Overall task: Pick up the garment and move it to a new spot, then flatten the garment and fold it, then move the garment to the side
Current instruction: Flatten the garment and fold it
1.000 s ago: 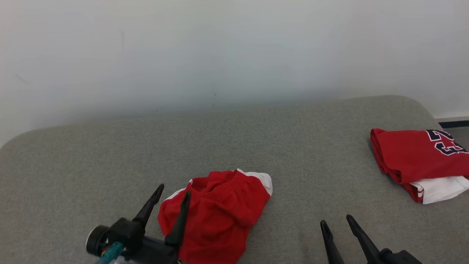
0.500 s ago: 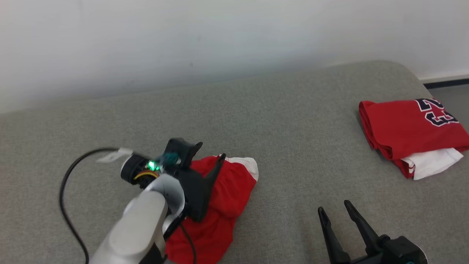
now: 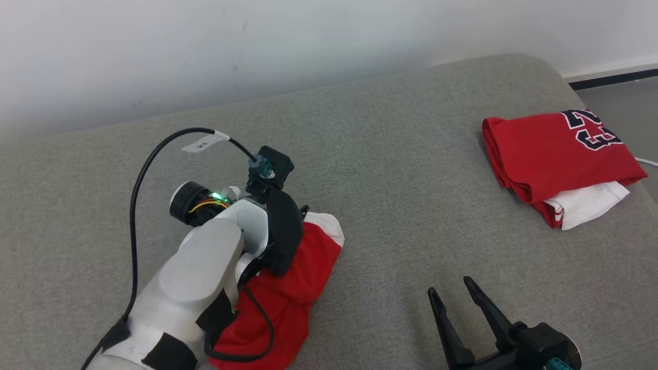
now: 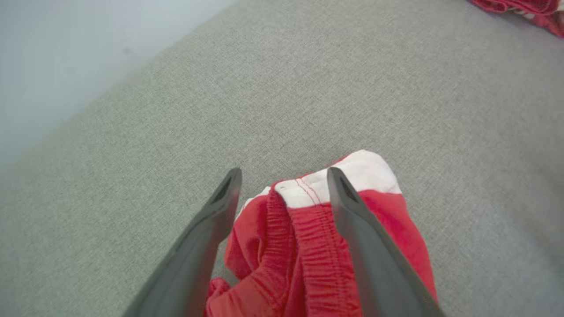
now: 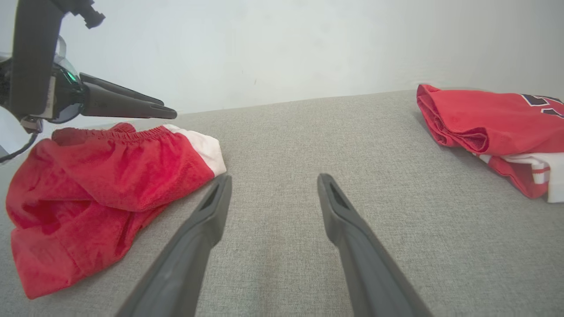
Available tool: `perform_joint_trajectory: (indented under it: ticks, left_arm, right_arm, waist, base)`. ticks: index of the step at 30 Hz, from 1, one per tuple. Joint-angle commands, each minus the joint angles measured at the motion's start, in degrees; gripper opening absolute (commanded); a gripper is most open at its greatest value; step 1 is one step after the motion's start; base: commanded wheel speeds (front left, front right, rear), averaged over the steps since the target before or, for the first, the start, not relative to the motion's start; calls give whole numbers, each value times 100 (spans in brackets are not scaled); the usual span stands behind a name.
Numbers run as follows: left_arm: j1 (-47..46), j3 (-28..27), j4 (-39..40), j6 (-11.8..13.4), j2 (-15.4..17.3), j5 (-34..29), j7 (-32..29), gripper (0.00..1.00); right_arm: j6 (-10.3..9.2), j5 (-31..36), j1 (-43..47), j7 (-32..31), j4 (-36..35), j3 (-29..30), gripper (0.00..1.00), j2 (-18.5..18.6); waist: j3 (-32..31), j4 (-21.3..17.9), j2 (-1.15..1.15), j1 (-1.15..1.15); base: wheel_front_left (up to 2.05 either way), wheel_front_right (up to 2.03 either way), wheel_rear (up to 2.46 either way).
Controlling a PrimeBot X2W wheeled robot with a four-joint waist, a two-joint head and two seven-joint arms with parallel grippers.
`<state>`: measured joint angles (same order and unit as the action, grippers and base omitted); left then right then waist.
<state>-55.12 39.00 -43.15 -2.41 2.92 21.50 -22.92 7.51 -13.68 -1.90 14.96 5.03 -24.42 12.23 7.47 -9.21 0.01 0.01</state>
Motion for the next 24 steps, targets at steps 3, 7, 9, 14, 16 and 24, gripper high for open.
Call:
perform_joint_trajectory:
  ticks: [3,7,9,14,16,24]
  left_arm:
    - [-124,275,-51,115,2,253,-154,100]
    - [-230,590,-207,269,0,341,-382,100]
    - [-293,663,-257,348,2,426,-424,100]
    - [-323,894,-418,343,0,656,-721,96]
    - [-381,959,-462,362,2,690,-793,70]
    - [-428,1095,-517,340,1,928,-813,0]
  right_arm:
    - [-4,-54,-78,27,35,-51,100,-9]
    - [-4,-74,-93,27,33,-99,100,-20]
    - [-4,-81,-98,27,27,-116,100,-36]
    - [-4,-88,-83,28,2,-71,100,-63]
    - [-4,-85,-69,27,13,-43,100,-75]
    - [-4,-78,-110,27,14,-36,100,-141]
  waist:
    - [-44,-75,-1,-1]
    - [-58,-148,-1,-1]
    - [-31,-189,-1,-1]
    - [37,-245,-1,-1]
    - [41,-259,-1,-1]
    - [24,-309,-1,-1]
  base:
    - [0,0,0]
    - [0,0,0]
    - [0,0,0]
    - [0,0,0]
    - [0,0,0]
    - [0,0,0]
